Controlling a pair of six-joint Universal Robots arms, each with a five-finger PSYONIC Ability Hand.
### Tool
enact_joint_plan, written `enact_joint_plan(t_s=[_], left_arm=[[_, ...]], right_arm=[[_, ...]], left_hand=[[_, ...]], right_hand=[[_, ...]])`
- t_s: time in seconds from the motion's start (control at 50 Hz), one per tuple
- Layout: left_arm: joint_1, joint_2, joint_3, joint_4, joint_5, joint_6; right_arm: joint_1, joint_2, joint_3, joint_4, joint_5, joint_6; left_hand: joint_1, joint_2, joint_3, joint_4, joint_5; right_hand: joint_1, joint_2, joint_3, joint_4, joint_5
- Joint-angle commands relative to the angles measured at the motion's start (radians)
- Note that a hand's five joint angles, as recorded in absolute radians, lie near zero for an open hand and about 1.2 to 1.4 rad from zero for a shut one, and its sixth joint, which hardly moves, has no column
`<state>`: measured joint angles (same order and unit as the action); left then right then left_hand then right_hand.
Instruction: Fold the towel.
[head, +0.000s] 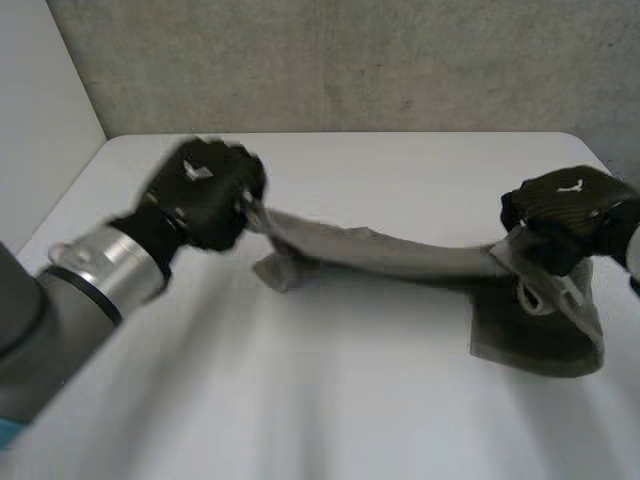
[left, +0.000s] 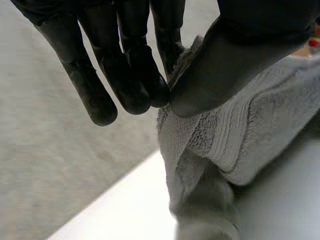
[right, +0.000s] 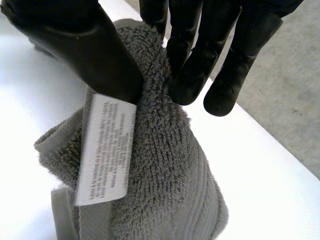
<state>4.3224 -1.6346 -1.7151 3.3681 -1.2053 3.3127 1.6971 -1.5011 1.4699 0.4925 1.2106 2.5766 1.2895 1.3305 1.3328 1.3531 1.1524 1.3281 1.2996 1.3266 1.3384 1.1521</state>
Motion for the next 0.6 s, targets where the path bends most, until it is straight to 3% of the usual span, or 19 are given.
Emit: enact_joint_plan(t_s=[0.02,0.08,0.18,0.22,0.24,0.28,0.3,0.34,0.4,0.52,0.54,0.56,0.6], left_arm=[[0.074,-0.102,0.069,-0.019,0.000,-0.114],[0.071,-0.229,0.143,-0.032,-0.003,-0.108],[0.065,-0.386,0.330,-0.056,-0.014,-0.110],[0.065,-0.439,0.484,-0.058,-0.017,-0.120],[0.065,-0.439,0.485,-0.058,-0.017,-0.121],[0.063,-0.441,0.654,-0.052,-0.042,-0.136],[0.063,-0.441,0.655,-0.052,-0.042,-0.136],[0.062,-0.426,0.800,-0.050,-0.098,-0.203],[0.069,-0.398,0.891,-0.047,-0.134,-0.272],[0.059,-0.383,0.878,-0.065,-0.119,-0.325],[0.050,-0.380,0.830,-0.082,-0.097,-0.329],[0.037,-0.378,0.760,-0.098,-0.065,-0.325],[0.028,-0.370,0.687,-0.105,-0.031,-0.320]], right_arm=[[-0.070,0.203,-0.082,0.120,-0.045,-0.197],[-0.011,0.265,-0.181,0.135,-0.016,-0.256],[0.082,0.386,-0.395,0.006,0.026,-0.145],[0.111,0.407,-0.524,-0.183,0.030,-0.035],[0.111,0.407,-0.525,-0.184,0.030,-0.035],[0.118,0.394,-0.612,-0.411,0.036,0.107],[0.118,0.394,-0.612,-0.413,0.037,0.108],[0.112,0.343,-0.667,-0.627,0.062,0.286],[0.107,0.290,-0.681,-0.643,0.099,0.422],[0.118,0.280,-0.632,-0.509,0.083,0.461],[0.119,0.274,-0.581,-0.471,0.073,0.459],[0.121,0.268,-0.515,-0.448,0.069,0.455],[0.122,0.266,-0.449,-0.447,0.067,0.445]], left_hand=[[0.107,0.066,0.063,0.043,0.069],[0.107,0.066,0.063,0.043,0.069],[0.107,0.066,0.063,0.043,0.069],[0.107,0.066,0.063,0.043,0.069],[0.107,0.066,0.063,0.043,0.069],[0.107,0.066,0.063,0.043,0.069],[0.107,0.066,0.063,0.043,0.069],[0.107,0.066,0.063,0.043,0.069],[0.107,0.066,0.063,0.043,0.069],[0.093,0.051,0.049,0.029,0.055],[-0.297,-0.338,-0.340,-0.361,-0.334],[-0.525,-0.566,-0.568,-0.588,-0.562],[-0.600,-0.641,-0.643,-0.663,-0.637]], right_hand=[[0.068,0.097,0.070,0.058,0.070],[0.068,0.097,0.070,0.058,0.070],[0.068,0.097,0.070,0.058,0.070],[0.068,0.097,0.070,0.058,0.070],[0.068,0.097,0.070,0.058,0.070],[0.068,0.097,0.070,0.058,0.070],[0.068,0.097,0.070,0.058,0.070],[0.068,0.097,0.070,0.058,0.070],[0.068,0.097,0.070,0.058,0.070],[0.068,0.097,0.070,0.058,0.070],[0.068,0.097,0.070,0.058,0.070],[0.068,0.097,0.070,0.058,0.070],[0.068,0.097,0.070,0.058,0.070]])
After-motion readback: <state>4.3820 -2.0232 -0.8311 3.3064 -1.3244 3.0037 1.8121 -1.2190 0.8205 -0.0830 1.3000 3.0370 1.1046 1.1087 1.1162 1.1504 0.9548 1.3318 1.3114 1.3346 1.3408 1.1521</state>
